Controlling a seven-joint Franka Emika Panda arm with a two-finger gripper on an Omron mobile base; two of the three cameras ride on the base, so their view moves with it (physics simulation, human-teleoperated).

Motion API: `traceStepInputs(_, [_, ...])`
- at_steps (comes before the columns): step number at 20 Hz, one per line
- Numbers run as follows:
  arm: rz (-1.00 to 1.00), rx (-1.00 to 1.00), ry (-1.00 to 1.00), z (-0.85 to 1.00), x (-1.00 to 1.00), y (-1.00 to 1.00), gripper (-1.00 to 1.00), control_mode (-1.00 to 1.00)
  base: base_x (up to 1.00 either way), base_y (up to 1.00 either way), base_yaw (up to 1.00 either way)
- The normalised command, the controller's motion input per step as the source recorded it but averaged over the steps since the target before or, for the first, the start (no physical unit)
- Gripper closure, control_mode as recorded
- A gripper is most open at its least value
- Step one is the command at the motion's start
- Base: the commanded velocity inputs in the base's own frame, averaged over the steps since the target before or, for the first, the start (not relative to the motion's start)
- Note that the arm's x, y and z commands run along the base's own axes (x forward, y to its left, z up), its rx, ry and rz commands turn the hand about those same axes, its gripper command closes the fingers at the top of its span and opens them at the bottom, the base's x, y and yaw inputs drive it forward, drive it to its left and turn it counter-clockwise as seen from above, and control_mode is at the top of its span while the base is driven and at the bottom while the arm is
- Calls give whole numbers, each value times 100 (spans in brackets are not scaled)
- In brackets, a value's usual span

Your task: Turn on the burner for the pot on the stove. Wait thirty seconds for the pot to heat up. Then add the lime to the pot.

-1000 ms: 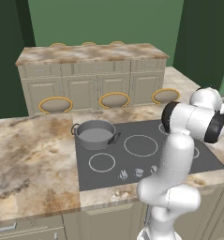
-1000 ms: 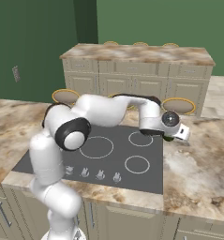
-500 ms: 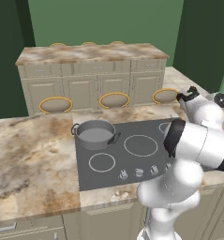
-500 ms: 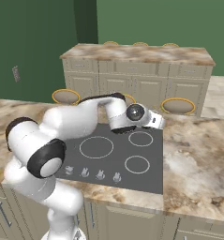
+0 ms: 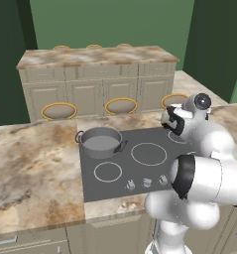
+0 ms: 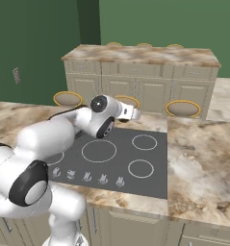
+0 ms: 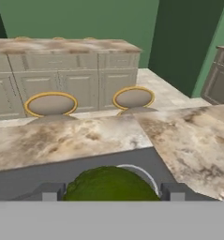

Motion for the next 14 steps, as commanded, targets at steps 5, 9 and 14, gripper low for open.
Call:
traceStepInputs(5, [0, 1, 1, 18, 0, 100, 100, -100, 0, 0, 0])
traceStepInputs(9, [0, 6, 13, 41, 0, 100, 100, -100, 0, 0, 0])
traceStepInputs(14, [0, 6, 18, 35, 0, 100, 100, -100, 0, 0, 0])
